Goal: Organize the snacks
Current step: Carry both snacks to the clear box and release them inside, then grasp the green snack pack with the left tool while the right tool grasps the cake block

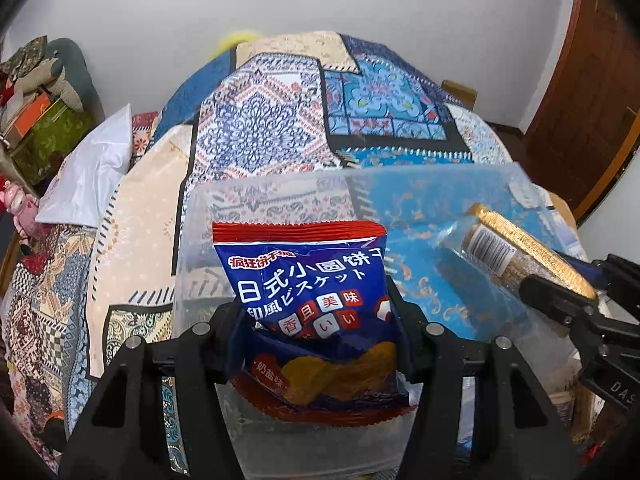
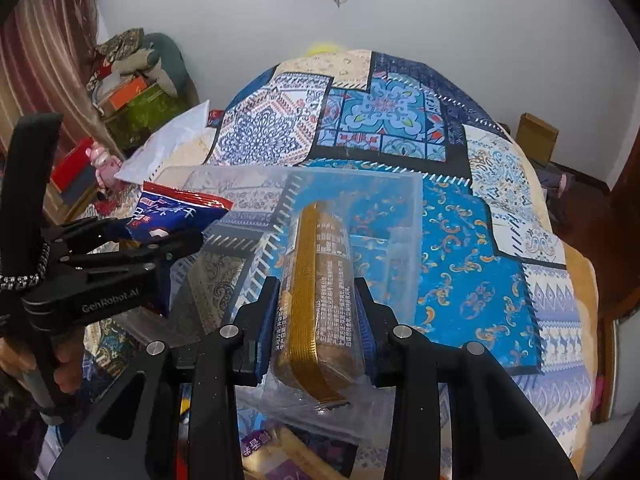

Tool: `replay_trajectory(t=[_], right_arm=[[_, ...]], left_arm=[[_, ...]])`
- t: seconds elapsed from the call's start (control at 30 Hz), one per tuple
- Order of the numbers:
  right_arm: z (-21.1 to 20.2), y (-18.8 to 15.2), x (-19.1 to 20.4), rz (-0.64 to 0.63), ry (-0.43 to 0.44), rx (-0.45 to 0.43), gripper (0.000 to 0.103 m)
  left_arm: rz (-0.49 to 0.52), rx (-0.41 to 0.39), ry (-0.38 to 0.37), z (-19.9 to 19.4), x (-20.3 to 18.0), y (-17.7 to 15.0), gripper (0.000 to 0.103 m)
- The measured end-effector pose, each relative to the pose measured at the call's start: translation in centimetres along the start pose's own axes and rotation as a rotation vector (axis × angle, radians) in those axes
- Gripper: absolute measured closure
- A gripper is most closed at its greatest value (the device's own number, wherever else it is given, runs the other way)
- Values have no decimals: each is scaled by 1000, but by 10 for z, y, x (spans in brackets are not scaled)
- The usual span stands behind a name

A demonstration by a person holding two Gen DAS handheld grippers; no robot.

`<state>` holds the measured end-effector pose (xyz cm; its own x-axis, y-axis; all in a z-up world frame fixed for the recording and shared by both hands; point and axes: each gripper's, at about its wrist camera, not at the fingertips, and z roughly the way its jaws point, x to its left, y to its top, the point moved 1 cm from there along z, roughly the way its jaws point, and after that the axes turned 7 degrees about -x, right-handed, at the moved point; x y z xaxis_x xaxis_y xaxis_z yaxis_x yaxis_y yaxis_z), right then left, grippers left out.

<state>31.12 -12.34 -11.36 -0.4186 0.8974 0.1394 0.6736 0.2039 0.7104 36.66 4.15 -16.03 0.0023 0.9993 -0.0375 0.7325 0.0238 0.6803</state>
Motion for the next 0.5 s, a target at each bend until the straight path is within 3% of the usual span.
replay_trajectory(t=[0.2,0.37,0.5], right_arm=[[-3,2,1,-27,-22,10,65],[-25,6,-5,-4,-20,-17,64],[-53,5,-6,13,-10,-47,64]], left_arm=[[-9,-8,-7,-11,1,1,32],[14,-61,-4,-49,-1,3,30],[25,-108,3,-93,0,-8,20]])
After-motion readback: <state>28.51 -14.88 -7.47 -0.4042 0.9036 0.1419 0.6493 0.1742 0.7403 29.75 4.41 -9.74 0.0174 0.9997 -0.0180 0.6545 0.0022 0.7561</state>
